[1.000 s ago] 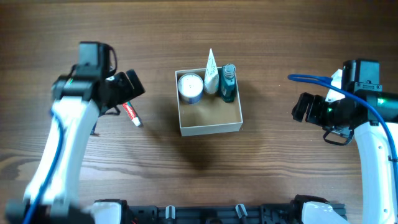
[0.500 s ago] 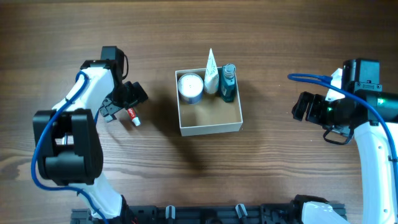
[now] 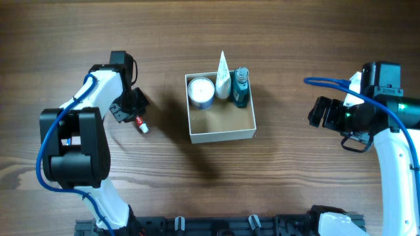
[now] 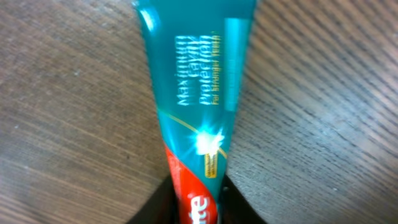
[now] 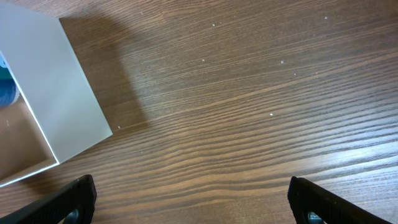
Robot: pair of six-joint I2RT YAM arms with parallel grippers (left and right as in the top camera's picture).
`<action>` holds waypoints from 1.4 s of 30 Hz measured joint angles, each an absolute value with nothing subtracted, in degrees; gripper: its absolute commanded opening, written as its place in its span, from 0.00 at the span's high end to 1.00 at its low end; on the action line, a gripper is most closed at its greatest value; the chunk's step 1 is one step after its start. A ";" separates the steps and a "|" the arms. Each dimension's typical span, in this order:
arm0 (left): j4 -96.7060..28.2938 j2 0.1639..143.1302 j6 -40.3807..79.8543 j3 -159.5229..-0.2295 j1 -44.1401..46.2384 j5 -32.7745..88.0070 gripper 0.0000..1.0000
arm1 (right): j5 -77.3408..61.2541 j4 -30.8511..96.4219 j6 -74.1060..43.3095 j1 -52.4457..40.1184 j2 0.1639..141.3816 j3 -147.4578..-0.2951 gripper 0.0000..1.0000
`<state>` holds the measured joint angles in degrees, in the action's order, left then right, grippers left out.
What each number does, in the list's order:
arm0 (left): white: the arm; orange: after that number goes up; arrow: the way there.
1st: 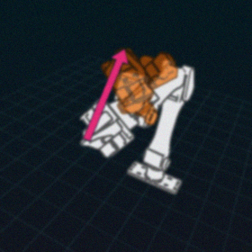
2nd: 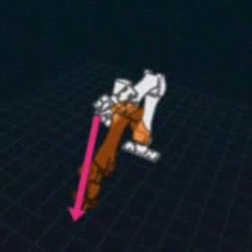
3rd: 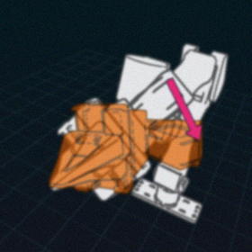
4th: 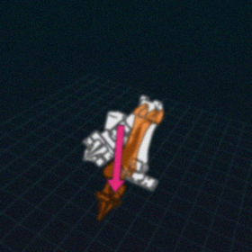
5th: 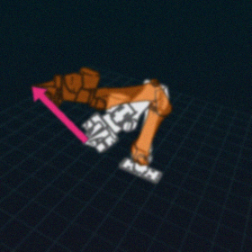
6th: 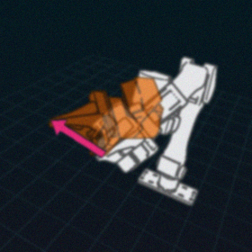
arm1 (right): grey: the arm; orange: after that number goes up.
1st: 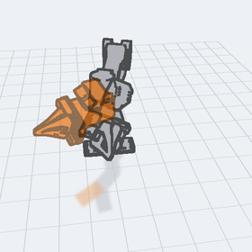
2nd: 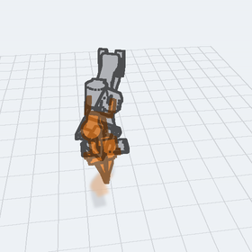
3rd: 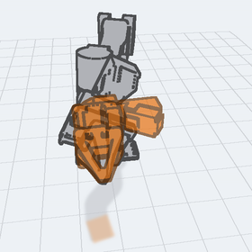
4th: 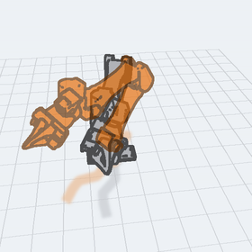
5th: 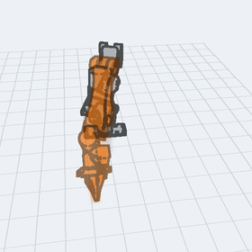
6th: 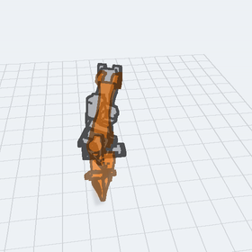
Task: Pack container
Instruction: 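Carry the toothpaste tube into the box with the left gripper and release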
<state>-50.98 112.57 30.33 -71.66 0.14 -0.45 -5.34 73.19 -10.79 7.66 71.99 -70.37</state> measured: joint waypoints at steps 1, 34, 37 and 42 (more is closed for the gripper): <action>-51.16 112.57 30.35 -71.66 0.12 -0.60 0.96 | -5.34 73.21 -10.79 7.66 71.99 -70.37 0.00; -54.00 92.60 -26.55 -81.84 42.63 -4.01 0.96 | -4.89 72.93 -10.79 7.66 71.99 -70.37 0.00; -54.02 96.36 -26.83 -81.80 41.93 -3.62 0.96 | -4.89 72.88 -10.79 7.66 71.99 -70.37 0.00; -55.27 103.31 -26.94 -81.69 41.25 -3.55 0.77 | -4.89 72.88 -10.79 7.66 71.99 -70.37 0.00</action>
